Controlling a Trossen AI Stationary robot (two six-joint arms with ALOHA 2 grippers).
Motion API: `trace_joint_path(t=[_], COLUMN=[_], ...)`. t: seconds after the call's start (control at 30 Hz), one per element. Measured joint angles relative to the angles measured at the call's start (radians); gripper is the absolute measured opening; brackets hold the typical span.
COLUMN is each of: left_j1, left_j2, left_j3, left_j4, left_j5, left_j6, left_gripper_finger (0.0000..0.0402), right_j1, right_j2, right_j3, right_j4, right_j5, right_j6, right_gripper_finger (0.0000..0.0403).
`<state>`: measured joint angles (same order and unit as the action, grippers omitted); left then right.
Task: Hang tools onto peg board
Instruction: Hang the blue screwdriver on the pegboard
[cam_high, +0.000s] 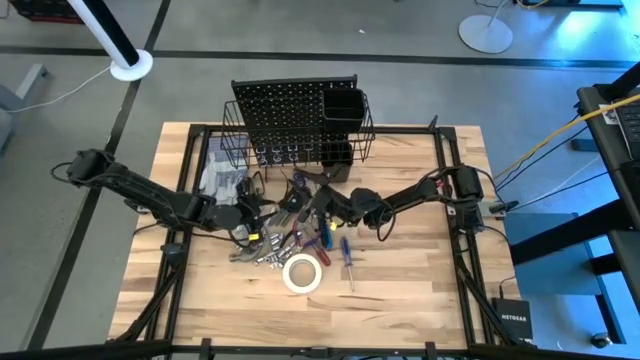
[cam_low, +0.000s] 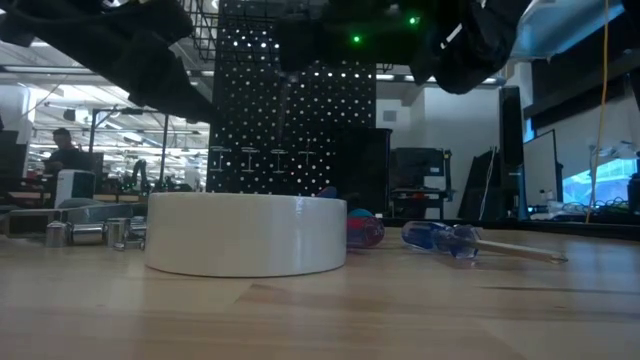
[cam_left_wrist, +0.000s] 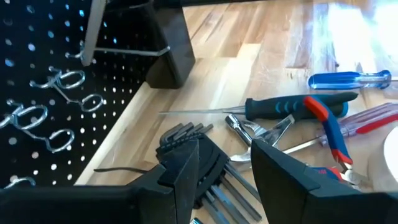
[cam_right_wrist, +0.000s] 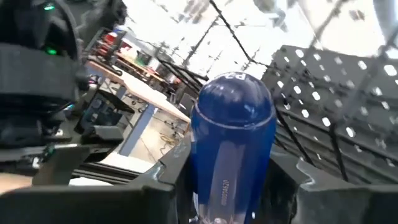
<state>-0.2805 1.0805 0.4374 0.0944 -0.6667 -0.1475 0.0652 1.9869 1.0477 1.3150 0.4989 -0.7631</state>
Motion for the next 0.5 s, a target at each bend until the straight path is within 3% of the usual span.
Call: trace_joint_path(t=[0.5], left_j1=[-0.004], left_j2=[0.001], left_j3=[0.0], left_j4=[0.0], left_j5=[-0.01], left_j6=[-0.011], left_gripper_finger=[0.0138], right_j1=[-0.067], right_j2=[0.027], right_j3=[0.0], right_j4=[-0.006], right_j5=[-0.069], right_j6=[-0.017], right_gripper_finger=[0.0132])
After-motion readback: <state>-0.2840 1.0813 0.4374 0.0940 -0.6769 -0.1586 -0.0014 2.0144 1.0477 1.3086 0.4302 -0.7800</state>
